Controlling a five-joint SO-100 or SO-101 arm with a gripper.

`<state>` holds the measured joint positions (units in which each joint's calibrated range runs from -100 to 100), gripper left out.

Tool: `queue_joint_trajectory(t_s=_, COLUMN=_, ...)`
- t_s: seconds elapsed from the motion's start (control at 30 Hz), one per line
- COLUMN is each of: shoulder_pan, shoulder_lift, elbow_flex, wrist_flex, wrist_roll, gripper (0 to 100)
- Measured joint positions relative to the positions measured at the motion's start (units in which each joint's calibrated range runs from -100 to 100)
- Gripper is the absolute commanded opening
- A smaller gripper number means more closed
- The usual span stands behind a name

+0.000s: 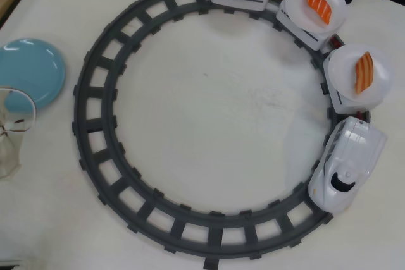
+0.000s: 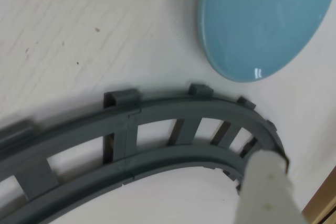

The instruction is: Pick up the sushi from the Shinkansen and put it on the blue dish

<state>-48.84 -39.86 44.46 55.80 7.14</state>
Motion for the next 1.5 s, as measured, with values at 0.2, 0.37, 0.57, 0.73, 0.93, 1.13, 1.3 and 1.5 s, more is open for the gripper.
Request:
queue_joint_trajectory(t_s=0.2, shoulder_pan=0.1, shoulder_lift=-7.2, elbow_flex=1.5, wrist_flex=4.1, wrist_roll=-2.2, gripper=21)
queue_joint_trajectory(t_s=0.37, shoulder_pan=0.0, shoulder_lift=-7.9, elbow_flex=1.6, wrist_flex=4.4, wrist_roll=-2.4, gripper=21)
queue_joint_trajectory(t_s=0.57, shoulder_pan=-0.1, shoulder_lift=-7.9, elbow_flex=1.6, wrist_flex=4.5, wrist_roll=-2.4, gripper=21)
queue_joint_trajectory(t_s=0.73, shoulder_pan=-0.1, shoulder_lift=-7.9, elbow_flex=1.6, wrist_flex=4.5, wrist_roll=-2.4, gripper=21)
queue_joint_trajectory(t_s=0.93, shoulder_pan=-0.1, shoulder_lift=-7.9, elbow_flex=1.6, wrist_flex=5.3, wrist_roll=-2.4, gripper=21)
queue_joint_trajectory(t_s=1.13, shoulder_pan=2.0, shoulder_lift=-8.4, elbow_flex=1.6, wrist_flex=9.3, wrist_roll=-2.5, gripper=21)
queue_joint_trajectory(t_s=1.3, shoulder_pan=7.6, shoulder_lift=-8.6, elbow_flex=1.1, wrist_flex=12.9, wrist_roll=-2.4, gripper=21)
queue_joint_trajectory(t_s=1.5, shoulder_pan=10.4, shoulder_lift=-8.6, elbow_flex=-6.3, wrist_flex=22.0, wrist_roll=0.3, gripper=21)
